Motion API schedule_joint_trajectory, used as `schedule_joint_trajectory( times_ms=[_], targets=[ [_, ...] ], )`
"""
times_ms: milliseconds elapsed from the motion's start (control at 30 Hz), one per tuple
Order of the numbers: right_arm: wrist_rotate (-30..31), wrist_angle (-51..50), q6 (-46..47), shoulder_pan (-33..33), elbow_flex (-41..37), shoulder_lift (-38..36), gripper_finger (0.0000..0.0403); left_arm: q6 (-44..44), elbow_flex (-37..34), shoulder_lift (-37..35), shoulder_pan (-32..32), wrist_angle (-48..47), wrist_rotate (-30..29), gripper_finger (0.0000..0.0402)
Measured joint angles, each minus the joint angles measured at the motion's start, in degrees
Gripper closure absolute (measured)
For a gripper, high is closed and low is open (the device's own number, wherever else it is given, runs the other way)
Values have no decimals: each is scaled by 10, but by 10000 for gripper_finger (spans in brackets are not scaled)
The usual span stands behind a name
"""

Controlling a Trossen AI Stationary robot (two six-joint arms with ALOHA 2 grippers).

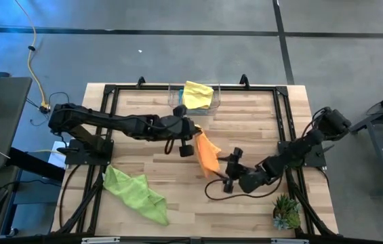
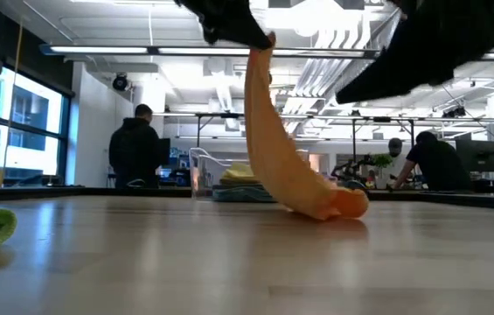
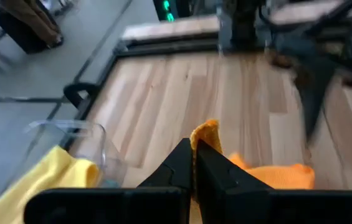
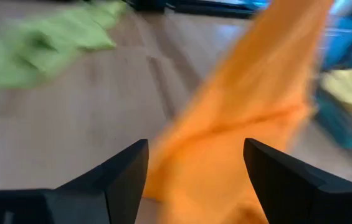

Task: Fold microfiber towels
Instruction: Fold the orange towel

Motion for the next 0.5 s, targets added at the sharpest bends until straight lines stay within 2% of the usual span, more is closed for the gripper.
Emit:
schedule_joint_trajectory(
  times_ms=[133,300,500],
  targets=[
    [-45,6,94,0,17,21,146,-11,1,-16,1,-1,-7,401],
    [-25,12,184,2,15,87,146,-15,0,-17,1,-1,-19,402],
    [-19,110,188,-10,22,171,151,-15,0,-17,1,1,-23,402]
  ],
)
